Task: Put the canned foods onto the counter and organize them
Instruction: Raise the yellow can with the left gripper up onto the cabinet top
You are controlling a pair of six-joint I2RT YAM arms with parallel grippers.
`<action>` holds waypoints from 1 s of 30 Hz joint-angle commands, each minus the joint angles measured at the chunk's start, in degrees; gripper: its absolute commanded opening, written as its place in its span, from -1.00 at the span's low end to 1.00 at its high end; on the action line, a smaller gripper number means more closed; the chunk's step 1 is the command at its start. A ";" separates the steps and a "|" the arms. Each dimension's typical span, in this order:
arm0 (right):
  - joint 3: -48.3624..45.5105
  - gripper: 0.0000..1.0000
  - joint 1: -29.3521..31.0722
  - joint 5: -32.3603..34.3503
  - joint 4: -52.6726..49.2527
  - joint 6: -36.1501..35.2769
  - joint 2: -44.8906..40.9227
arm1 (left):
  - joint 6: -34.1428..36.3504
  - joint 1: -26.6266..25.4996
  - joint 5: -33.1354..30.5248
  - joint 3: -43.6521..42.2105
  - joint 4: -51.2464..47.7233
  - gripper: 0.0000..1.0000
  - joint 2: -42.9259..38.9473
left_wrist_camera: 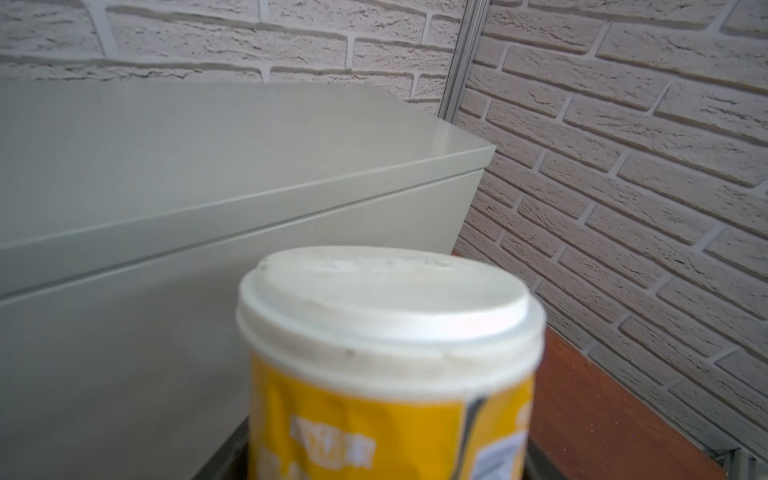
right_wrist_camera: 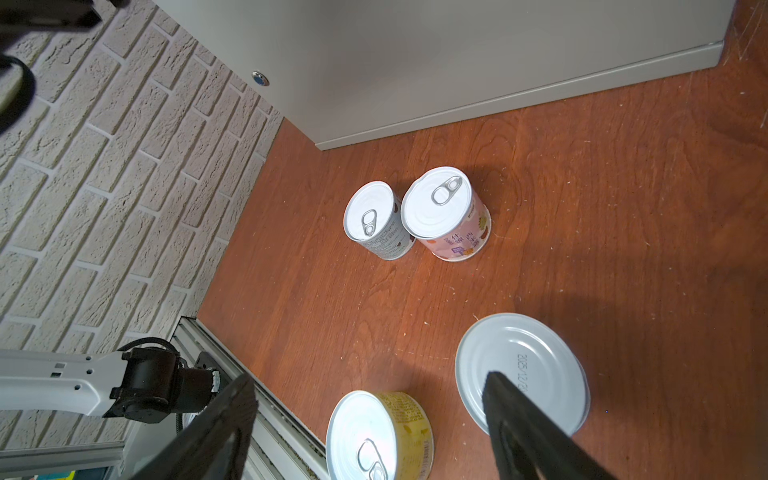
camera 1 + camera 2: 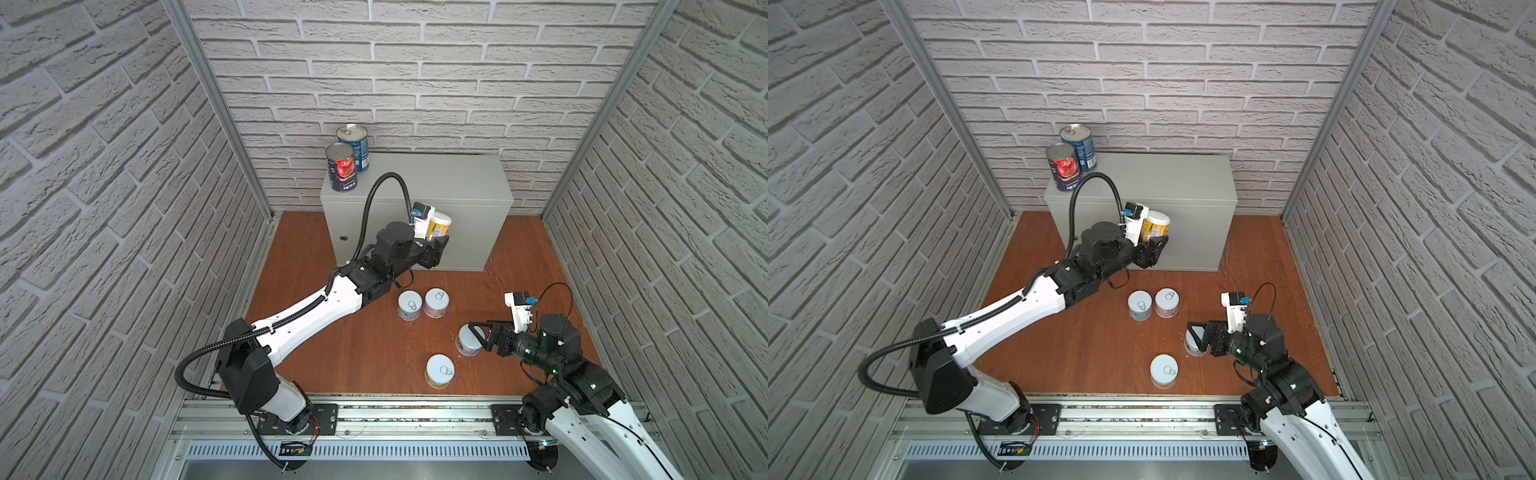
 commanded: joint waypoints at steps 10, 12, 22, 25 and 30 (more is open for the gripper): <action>-1.75 0.73 0.01 2.18 -1.82 0.58 -5.57 | 12.35 2.26 -2.76 18.66 -2.88 -0.17 4.35; -1.91 0.73 0.02 2.61 -2.55 0.55 -6.36 | 13.68 2.68 -2.77 21.20 -3.53 -0.17 5.19; -3.34 0.73 0.03 3.24 -4.21 0.84 -8.97 | 21.98 5.68 -6.77 34.29 -7.48 -0.17 12.39; -3.33 0.73 0.04 3.59 -5.11 0.66 -9.62 | 21.88 7.54 -7.06 40.13 -10.73 -0.17 15.42; -3.40 0.73 0.02 4.17 -5.98 0.35 -10.29 | 19.21 10.89 -5.68 47.52 -13.39 -0.17 19.33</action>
